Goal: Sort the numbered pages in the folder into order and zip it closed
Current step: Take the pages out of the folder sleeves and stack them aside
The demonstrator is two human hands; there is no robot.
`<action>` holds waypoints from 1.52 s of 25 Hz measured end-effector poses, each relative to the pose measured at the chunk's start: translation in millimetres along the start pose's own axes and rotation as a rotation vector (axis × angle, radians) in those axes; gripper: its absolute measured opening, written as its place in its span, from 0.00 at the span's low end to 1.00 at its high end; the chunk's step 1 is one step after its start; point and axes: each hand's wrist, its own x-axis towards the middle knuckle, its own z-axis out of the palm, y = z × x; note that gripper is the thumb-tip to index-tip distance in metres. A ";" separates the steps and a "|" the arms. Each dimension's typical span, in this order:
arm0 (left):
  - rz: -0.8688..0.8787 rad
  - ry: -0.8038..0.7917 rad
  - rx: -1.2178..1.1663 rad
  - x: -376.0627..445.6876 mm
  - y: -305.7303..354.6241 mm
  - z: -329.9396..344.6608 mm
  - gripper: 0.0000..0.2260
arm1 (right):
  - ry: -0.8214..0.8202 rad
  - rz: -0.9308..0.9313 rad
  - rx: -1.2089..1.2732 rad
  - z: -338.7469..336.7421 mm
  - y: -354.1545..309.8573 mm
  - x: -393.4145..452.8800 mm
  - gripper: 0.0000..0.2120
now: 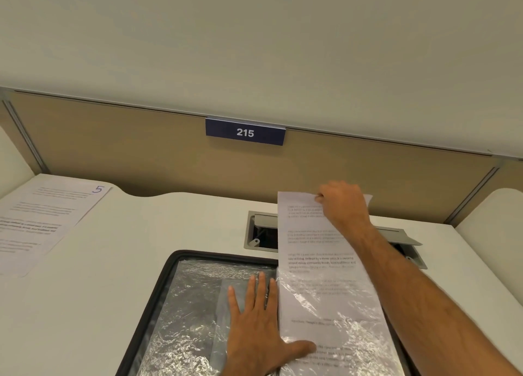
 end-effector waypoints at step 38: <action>-0.434 0.769 -0.924 -32.4 -256.8 -274.5 0.04 | -0.388 0.506 1.466 -39.4 -294.5 -28.4 0.30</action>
